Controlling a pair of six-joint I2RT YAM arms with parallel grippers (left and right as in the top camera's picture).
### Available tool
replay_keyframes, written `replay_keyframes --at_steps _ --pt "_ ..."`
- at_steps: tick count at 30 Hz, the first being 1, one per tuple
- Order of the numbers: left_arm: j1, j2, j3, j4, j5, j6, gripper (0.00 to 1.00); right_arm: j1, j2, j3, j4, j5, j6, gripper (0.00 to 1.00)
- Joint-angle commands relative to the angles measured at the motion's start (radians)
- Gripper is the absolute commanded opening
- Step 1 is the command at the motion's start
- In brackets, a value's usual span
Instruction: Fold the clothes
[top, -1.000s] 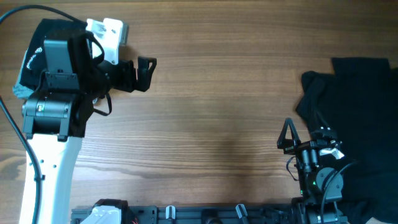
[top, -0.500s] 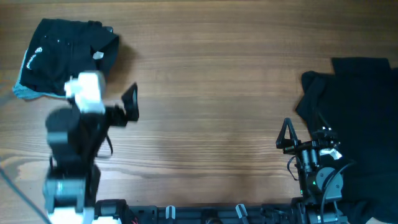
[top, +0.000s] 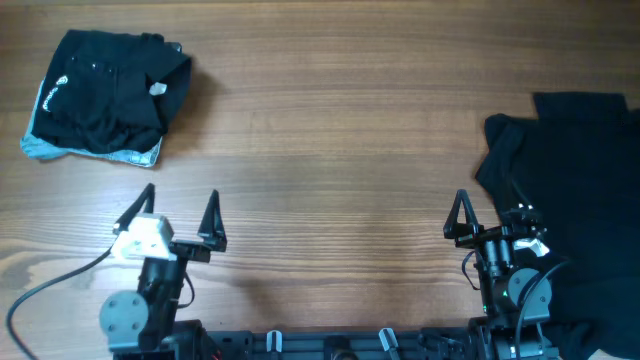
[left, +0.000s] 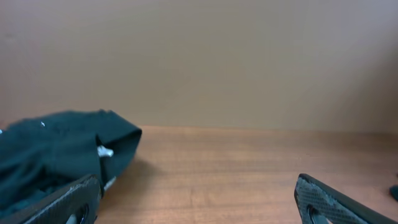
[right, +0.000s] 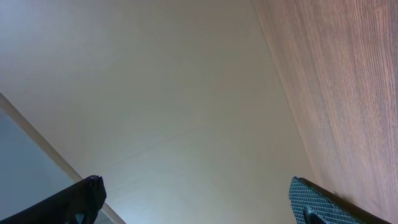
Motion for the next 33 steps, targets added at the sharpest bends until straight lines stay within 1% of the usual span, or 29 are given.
replay_keyframes --at_steps 1,4,33 --pt "0.003 -0.01 -0.124 0.053 0.012 -0.024 1.0 -0.005 -0.005 0.0 0.001 -0.005 0.014 1.0" --pt "0.001 -0.01 -0.229 0.121 0.011 -0.05 1.0 -0.005 -0.005 0.0 0.001 -0.005 0.014 1.0" --pt "-0.008 -0.01 -0.228 0.127 0.009 -0.046 1.0 -0.005 -0.005 0.0 0.001 -0.005 0.014 1.0"
